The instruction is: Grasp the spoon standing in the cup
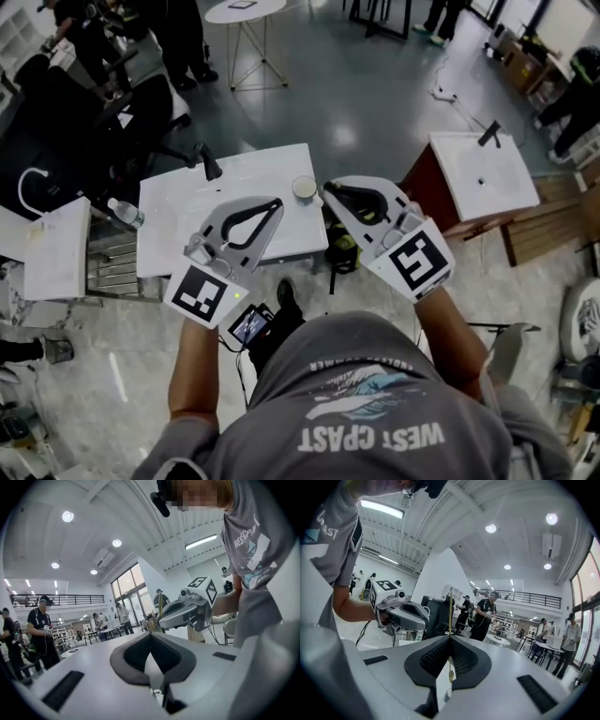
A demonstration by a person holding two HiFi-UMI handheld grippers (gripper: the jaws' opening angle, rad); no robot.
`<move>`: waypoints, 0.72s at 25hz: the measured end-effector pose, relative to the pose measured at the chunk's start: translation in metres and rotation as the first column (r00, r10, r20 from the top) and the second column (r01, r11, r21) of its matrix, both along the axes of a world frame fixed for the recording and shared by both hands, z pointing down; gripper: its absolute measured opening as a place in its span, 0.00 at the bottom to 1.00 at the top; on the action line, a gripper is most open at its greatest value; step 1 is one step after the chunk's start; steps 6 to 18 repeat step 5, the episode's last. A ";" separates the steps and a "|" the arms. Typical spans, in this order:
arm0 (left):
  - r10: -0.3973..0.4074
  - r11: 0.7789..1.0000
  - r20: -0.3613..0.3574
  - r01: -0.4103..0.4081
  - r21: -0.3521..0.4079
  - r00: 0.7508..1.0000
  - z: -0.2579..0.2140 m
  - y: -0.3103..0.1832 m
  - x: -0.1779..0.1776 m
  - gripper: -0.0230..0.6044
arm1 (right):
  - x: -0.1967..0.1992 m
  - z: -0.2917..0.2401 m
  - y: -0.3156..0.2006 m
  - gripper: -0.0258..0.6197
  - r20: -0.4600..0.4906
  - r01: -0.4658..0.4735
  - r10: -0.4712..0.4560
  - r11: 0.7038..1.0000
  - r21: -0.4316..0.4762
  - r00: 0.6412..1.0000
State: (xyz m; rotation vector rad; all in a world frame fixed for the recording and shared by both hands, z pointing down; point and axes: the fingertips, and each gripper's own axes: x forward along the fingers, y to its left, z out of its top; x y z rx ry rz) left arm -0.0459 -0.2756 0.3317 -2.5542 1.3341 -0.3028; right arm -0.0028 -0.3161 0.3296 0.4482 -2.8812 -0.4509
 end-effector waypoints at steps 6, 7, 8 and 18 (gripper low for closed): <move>0.002 1.000 -0.002 -0.002 -0.013 1.000 0.006 -0.006 0.002 0.04 | -0.001 0.006 -0.008 0.09 -0.005 0.006 -0.006 1.000 -0.017 1.000; 0.002 1.000 -0.002 -0.002 -0.013 1.000 0.006 -0.006 0.002 0.04 | -0.001 0.006 -0.008 0.09 -0.005 0.006 -0.006 1.000 -0.017 1.000; 0.002 1.000 -0.002 -0.002 -0.013 1.000 0.006 -0.006 0.002 0.04 | -0.001 0.006 -0.008 0.09 -0.005 0.006 -0.006 1.000 -0.017 1.000; 0.002 1.000 -0.002 -0.002 -0.013 1.000 0.006 -0.006 0.002 0.04 | -0.001 0.006 -0.008 0.09 -0.005 0.006 -0.006 1.000 -0.017 1.000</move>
